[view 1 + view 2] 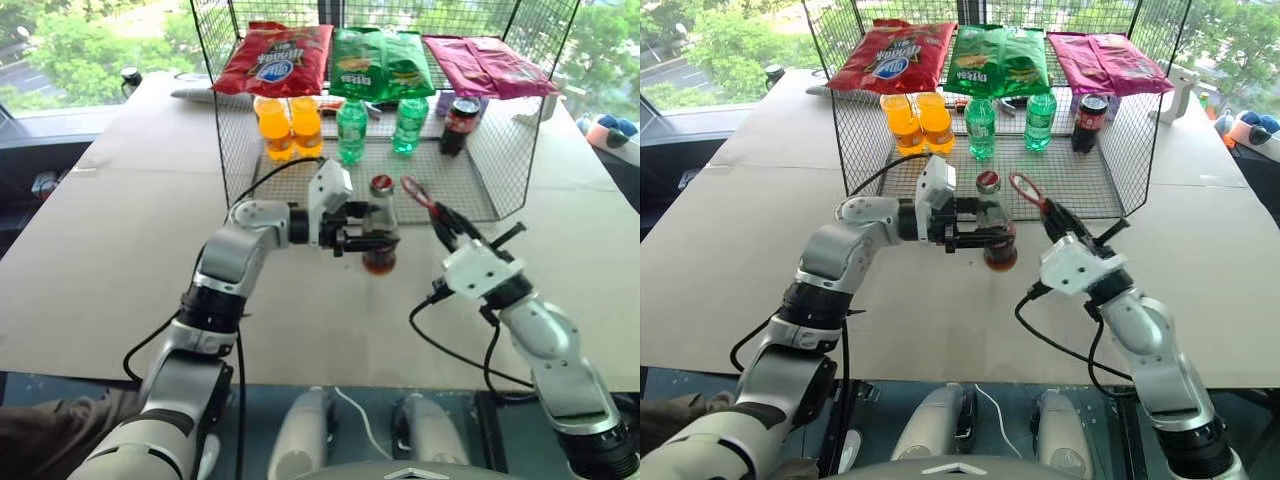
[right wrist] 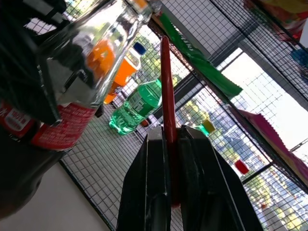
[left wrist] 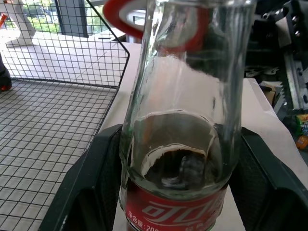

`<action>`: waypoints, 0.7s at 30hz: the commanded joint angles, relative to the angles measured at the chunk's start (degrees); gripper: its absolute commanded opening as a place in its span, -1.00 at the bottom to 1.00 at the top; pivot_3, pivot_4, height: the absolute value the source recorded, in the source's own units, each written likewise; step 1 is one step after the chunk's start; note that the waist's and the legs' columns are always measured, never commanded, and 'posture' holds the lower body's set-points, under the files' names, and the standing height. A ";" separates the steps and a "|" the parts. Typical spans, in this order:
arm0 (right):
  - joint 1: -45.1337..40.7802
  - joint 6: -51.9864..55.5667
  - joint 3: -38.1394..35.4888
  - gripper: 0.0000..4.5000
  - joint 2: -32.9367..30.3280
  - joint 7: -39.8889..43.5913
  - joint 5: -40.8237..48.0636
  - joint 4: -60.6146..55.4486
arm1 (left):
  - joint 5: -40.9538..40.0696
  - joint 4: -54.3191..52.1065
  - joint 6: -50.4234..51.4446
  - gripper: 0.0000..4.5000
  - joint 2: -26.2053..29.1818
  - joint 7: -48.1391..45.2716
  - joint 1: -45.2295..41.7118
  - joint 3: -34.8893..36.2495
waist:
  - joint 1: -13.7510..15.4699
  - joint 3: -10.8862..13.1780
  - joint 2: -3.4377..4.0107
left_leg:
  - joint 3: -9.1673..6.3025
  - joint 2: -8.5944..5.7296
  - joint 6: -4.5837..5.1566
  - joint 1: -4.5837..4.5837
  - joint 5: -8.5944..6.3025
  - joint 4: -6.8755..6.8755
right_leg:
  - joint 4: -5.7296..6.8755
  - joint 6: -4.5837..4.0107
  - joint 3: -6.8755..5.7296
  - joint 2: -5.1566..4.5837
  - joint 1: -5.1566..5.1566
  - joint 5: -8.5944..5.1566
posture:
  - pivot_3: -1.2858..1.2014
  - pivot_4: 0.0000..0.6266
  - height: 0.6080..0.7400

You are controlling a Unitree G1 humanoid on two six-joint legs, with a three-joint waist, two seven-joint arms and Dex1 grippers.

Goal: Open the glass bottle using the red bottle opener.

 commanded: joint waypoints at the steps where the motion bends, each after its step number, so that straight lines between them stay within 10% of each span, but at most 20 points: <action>1: -1.79 -3.65 -0.41 -1.00 1.53 -2.68 -1.76 -0.96 | -0.49 -0.92 -2.87 0.09 0.54 -0.61 -0.07 1.15 | -0.02 0.00 0.00 | 0.00 0.01 0.00 0.00 0.00 0.00 | 0.03 0.00 0.00 0.01 -0.01 0.00 | 0.03 -0.52 1.00; 21: 1.20 -8.20 2.13 -1.00 6.35 -4.62 -6.10 -0.78 | 2.78 -0.86 -6.41 0.09 2.68 1.04 5.35 -0.22 | -0.08 -0.02 0.01 | 0.02 0.07 0.00 0.08 0.00 0.02 | 0.07 -0.06 0.04 0.02 0.01 0.03 | 0.03 -0.52 1.00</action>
